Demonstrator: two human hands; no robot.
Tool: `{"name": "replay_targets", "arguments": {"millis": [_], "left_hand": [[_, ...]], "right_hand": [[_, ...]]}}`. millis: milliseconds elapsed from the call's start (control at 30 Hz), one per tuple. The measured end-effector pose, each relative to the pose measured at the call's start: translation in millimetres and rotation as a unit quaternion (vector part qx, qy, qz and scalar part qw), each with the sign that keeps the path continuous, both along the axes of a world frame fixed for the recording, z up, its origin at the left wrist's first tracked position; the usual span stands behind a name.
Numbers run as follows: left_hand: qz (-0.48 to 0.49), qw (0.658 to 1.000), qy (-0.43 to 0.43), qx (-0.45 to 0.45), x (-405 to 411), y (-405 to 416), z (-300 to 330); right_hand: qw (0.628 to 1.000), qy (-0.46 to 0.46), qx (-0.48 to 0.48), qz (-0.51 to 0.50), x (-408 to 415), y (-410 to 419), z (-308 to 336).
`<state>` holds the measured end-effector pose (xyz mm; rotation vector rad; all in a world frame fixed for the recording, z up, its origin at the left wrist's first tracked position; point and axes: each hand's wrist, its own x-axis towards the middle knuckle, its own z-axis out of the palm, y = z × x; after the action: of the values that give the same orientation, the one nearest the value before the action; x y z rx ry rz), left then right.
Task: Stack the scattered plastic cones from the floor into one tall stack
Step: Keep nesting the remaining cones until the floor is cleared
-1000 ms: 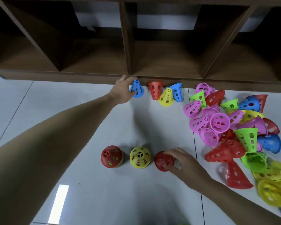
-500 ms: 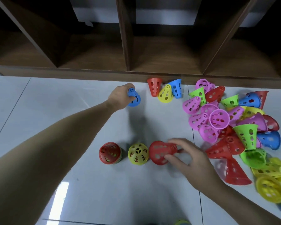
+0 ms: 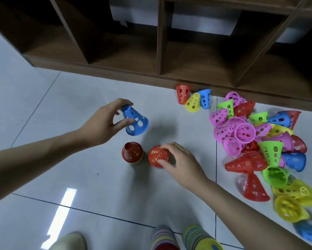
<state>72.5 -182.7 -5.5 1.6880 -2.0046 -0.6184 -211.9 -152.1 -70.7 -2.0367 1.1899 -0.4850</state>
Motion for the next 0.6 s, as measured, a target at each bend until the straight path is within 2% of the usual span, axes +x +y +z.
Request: {"name": "replay_targets", "arguments": {"millis": [233, 433, 600], "left_hand": [[-0.016, 0.999, -0.005, 0.039, -2.4, 43.6, -28.3], [0.032, 0.992, 0.081, 0.092, -14.6, 65.1, -67.4], [0.077, 0.987, 0.107, 0.09, -30.6, 73.3, -94.5]], "right_hand": [[0.998, 0.055, 0.034, -0.003, -0.3, -2.5, -10.0], [0.998, 0.056, 0.04, -0.011, -12.9, 3.2, -12.0], [0.996, 0.073, 0.039, -0.02, -44.3, 10.3, -14.3]]}}
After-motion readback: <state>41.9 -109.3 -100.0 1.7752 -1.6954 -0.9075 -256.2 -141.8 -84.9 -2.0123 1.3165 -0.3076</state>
